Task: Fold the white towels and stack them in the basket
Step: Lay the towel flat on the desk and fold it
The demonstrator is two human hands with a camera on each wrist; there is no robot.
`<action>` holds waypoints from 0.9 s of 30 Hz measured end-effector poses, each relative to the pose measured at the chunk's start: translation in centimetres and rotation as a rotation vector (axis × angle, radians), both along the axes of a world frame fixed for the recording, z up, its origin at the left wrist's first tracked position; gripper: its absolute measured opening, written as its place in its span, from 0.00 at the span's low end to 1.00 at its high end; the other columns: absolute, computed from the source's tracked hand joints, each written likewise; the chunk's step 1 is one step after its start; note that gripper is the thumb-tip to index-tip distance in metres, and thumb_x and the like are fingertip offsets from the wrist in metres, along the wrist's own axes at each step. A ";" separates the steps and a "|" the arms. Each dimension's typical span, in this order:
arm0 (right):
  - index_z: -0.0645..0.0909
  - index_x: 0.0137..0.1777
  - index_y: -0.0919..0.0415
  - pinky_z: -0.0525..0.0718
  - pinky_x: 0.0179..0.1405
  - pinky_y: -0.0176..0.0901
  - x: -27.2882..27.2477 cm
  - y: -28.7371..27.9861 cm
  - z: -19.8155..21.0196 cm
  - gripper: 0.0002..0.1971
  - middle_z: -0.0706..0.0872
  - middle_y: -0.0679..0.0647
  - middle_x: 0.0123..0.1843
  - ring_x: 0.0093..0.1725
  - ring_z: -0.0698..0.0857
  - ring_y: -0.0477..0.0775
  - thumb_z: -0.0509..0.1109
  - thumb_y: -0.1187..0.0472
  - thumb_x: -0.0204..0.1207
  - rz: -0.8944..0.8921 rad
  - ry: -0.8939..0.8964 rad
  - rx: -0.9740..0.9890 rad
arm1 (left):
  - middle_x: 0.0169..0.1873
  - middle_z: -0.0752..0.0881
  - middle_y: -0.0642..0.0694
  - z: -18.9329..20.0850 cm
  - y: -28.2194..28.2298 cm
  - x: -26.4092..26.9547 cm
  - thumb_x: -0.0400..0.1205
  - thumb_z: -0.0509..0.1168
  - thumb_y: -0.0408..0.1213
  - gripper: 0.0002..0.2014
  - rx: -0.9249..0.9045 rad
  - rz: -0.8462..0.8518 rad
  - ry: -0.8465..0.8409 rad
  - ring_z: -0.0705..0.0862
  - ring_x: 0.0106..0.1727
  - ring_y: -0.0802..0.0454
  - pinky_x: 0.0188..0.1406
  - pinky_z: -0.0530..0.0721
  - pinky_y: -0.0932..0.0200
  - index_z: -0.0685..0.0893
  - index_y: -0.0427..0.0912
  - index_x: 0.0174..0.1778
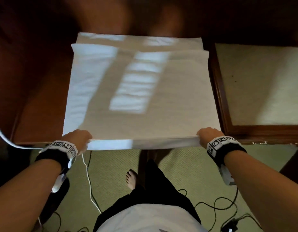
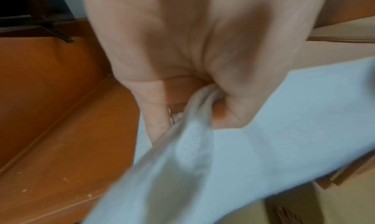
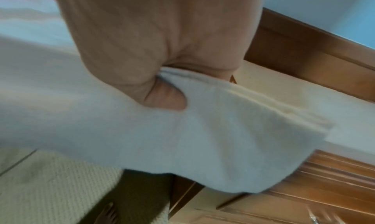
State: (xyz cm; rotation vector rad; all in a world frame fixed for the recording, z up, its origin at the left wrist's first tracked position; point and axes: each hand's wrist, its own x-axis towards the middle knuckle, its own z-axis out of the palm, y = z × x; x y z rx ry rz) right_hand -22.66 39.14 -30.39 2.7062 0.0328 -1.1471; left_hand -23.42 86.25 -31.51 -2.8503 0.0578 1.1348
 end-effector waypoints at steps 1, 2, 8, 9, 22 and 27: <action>0.83 0.65 0.57 0.84 0.59 0.49 0.0 -0.2 0.2 0.16 0.86 0.60 0.64 0.61 0.86 0.62 0.65 0.63 0.78 -0.034 0.057 0.003 | 0.38 0.86 0.47 0.1 0.3 0.3 0.81 0.58 0.27 0.14 -0.025 0.023 0.060 0.86 0.40 0.46 0.38 0.79 0.60 0.81 0.49 0.35; 0.82 0.67 0.57 0.83 0.61 0.49 0.1 -0.4 0.5 0.18 0.85 0.60 0.67 0.62 0.86 0.62 0.66 0.63 0.78 -0.061 0.093 0.008 | 0.30 0.79 0.47 0.3 0.4 0.5 0.80 0.56 0.25 0.17 -0.037 0.047 0.098 0.79 0.32 0.47 0.32 0.72 0.60 0.74 0.48 0.29; 0.83 0.54 0.57 0.85 0.55 0.51 3.8 -0.5 2.8 0.11 0.86 0.58 0.59 0.56 0.86 0.61 0.61 0.67 0.78 -0.067 -0.043 -0.005 | 0.22 0.77 0.46 2.3 1.5 3.7 0.78 0.61 0.20 0.18 -0.125 0.160 -0.067 0.76 0.28 0.48 0.25 0.67 0.62 0.75 0.44 0.25; 0.82 0.53 0.57 0.85 0.54 0.51 4.7 -0.6 3.2 0.11 0.86 0.58 0.58 0.55 0.86 0.62 0.60 0.67 0.79 -0.071 -0.084 -0.007 | 0.23 0.79 0.45 2.6 1.8 4.5 0.77 0.62 0.20 0.18 -0.152 0.183 -0.102 0.78 0.29 0.45 0.26 0.68 0.62 0.77 0.43 0.25; 0.84 0.51 0.53 0.81 0.44 0.50 21.3 -1.0 4.1 0.15 0.86 0.61 0.53 0.52 0.85 0.67 0.61 0.71 0.75 -0.055 -0.336 0.060 | 0.25 0.79 0.37 3.4 2.6 18.4 0.77 0.65 0.22 0.13 -0.149 0.261 -0.300 0.78 0.30 0.40 0.31 0.74 0.54 0.78 0.38 0.27; 0.85 0.53 0.54 0.84 0.49 0.53 25.2 -1.1 1.5 0.15 0.87 0.62 0.54 0.52 0.86 0.68 0.62 0.70 0.75 -0.050 -0.320 0.087 | 0.30 0.81 0.40 1.8 2.4 21.9 0.85 0.63 0.37 0.14 -0.043 0.277 -0.337 0.80 0.33 0.40 0.36 0.81 0.50 0.80 0.43 0.33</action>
